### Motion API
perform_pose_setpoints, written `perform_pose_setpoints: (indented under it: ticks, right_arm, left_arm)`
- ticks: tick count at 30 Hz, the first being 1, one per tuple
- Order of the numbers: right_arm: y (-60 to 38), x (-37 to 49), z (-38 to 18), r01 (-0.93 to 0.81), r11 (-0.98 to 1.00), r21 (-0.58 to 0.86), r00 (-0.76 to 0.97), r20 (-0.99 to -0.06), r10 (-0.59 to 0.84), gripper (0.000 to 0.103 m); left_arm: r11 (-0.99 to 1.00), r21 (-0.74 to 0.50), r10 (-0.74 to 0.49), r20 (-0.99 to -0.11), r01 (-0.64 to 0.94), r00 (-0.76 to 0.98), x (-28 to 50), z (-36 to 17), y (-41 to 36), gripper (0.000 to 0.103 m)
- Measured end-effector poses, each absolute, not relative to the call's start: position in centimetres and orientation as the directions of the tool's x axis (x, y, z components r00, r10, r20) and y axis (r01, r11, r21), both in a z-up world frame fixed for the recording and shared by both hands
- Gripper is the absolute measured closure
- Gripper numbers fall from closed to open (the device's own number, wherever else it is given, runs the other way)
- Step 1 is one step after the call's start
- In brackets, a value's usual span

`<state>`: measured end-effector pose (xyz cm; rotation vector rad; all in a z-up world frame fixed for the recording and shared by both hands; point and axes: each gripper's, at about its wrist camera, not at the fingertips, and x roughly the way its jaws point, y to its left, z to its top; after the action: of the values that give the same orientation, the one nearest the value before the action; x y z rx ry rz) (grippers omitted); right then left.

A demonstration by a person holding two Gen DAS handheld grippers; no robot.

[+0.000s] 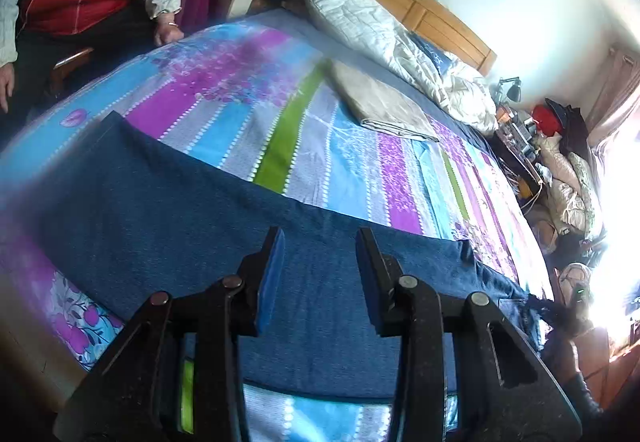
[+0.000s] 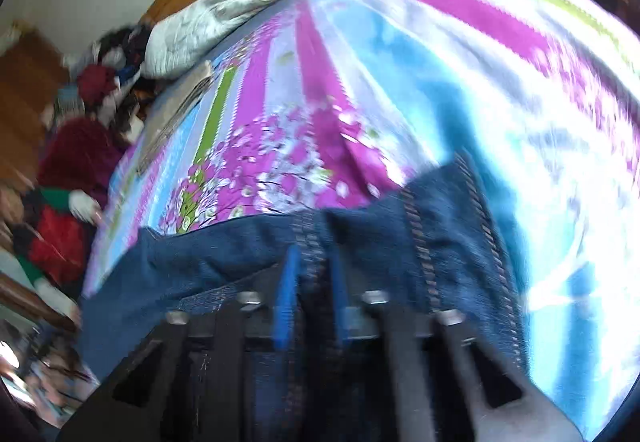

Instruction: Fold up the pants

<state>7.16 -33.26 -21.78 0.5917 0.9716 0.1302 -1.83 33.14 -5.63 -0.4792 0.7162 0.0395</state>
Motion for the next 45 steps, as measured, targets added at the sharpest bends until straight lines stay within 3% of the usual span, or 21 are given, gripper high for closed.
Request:
perform_pose_setpoints:
  ticks: [2, 3, 4, 6, 14, 19, 29, 33, 39, 45]
  right_arm:
    - [-34.1, 6.2, -22.1, 0.177, 0.811, 0.558, 0.560, -0.735, 0.383, 0.103]
    - [-33.6, 5.2, -21.1, 0.169, 0.846, 0.505, 0.564, -0.753, 0.337, 0.096]
    - [-32.9, 4.2, -20.1, 0.146, 0.877, 0.457, 0.583, -0.756, 0.297, 0.078]
    - [-29.8, 1.4, -18.2, 0.073, 0.903, 0.424, 0.609, -0.736, 0.297, 0.060]
    - [-13.1, -6.9, -19.1, -0.315, 0.918, 0.243, 0.518, -0.766, 0.380, 0.061]
    - [-11.5, -8.7, -21.1, -0.315, 0.924, 0.218, 0.486, -0.799, 0.354, 0.061]
    - [-9.0, -9.0, -17.9, -0.387, 0.911, 0.138, 0.533, -0.773, 0.344, 0.061]
    - [-9.4, -8.2, -20.5, -0.358, 0.913, 0.198, 0.460, -0.814, 0.356, 0.061]
    - [-10.1, -7.8, -20.4, -0.365, 0.909, 0.202, 0.420, -0.836, 0.354, 0.061]
    - [-8.4, -7.0, -20.6, -0.350, 0.924, 0.158, 0.410, -0.861, 0.302, 0.059]
  left_arm:
    - [0.892, -0.415, -0.145, -0.640, -0.181, 0.754, -2.0, -5.6, 32.3, 0.064]
    - [0.894, -0.414, -0.157, -0.643, -0.168, 0.750, -2.0, -5.8, 31.8, 0.063]
    - [0.904, -0.404, -0.176, -0.650, -0.141, 0.739, -2.0, -6.0, 30.7, 0.062]
    - [0.916, -0.392, -0.217, -0.667, -0.088, 0.713, -1.7, -6.8, 28.2, 0.061]
    - [0.896, -0.389, -0.439, -0.704, 0.214, 0.559, 0.0, -12.4, 13.5, 0.062]
    - [0.911, -0.321, -0.406, -0.799, 0.258, 0.443, -0.3, -17.4, 9.8, 0.062]
    - [0.913, -0.307, -0.405, -0.753, 0.268, 0.518, -2.8, -14.8, 11.6, 0.062]
    - [0.927, -0.344, -0.369, -0.758, 0.150, 0.539, -1.2, -16.5, 14.8, 0.062]
    - [0.802, -0.591, -0.421, -0.658, -0.083, 0.624, -2.9, -17.9, 28.0, 0.063]
    - [0.670, -0.678, -0.253, -0.592, -0.304, 0.765, -6.6, -17.5, 43.8, 0.067]
